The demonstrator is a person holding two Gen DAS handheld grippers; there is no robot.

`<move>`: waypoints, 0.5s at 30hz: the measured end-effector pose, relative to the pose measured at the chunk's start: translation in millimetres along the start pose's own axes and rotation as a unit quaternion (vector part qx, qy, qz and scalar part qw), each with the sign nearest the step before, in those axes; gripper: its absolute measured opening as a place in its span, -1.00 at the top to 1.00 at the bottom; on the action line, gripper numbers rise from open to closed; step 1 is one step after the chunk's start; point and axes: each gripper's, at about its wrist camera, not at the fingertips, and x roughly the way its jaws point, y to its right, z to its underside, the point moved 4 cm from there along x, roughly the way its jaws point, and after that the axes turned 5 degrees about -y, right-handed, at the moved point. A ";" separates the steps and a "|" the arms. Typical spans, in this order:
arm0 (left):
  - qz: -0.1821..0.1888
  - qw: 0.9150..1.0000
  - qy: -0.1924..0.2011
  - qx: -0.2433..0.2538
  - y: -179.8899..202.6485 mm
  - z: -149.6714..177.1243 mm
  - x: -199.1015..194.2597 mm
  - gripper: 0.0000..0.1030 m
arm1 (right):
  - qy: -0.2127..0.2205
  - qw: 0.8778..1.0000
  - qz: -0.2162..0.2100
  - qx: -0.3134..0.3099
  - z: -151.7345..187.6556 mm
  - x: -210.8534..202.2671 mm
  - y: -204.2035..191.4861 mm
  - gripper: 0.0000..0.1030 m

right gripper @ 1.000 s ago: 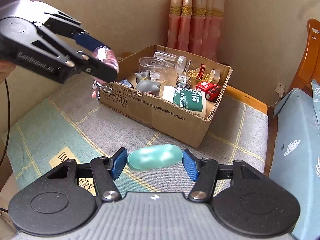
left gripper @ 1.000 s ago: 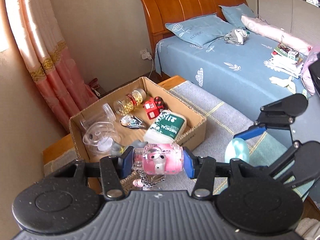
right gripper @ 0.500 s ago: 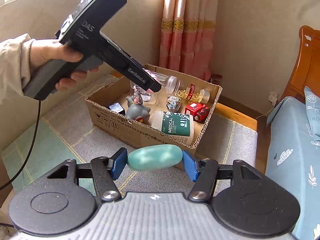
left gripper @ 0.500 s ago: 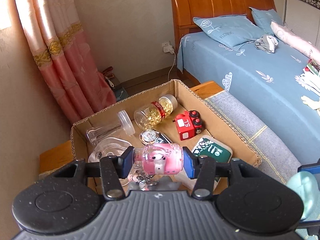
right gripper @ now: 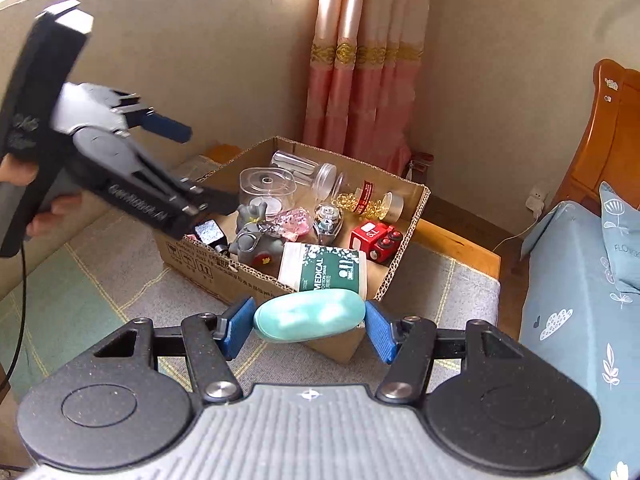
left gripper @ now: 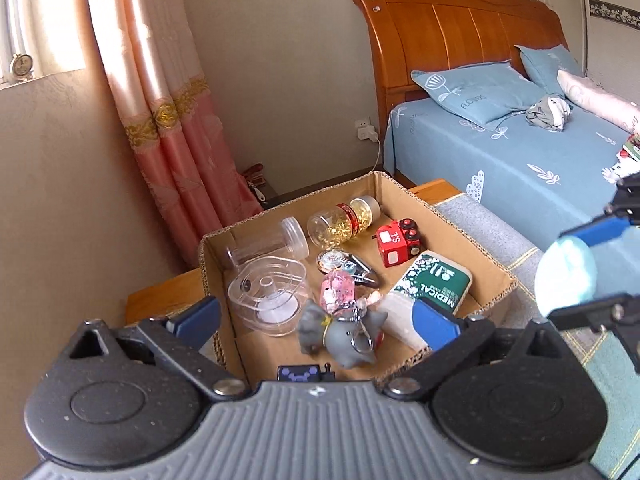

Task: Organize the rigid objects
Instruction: 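Drop the pink keychain into the box from the left tool while the right carries the mint case, then lower the mint-green case into the box and open the right tool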

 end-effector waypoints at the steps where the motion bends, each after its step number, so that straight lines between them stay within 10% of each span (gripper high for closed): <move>1: -0.002 1.000 0.003 -0.004 0.2 5.9 -6.2 -0.97 | -0.002 1.000 0.001 0.000 -4.2 2.6 2.2 -0.27; 15: -0.035 0.989 0.038 -0.136 -20.6 80.4 -59.1 -0.99 | -0.038 0.999 0.017 0.025 -68.8 55.8 22.0 -0.27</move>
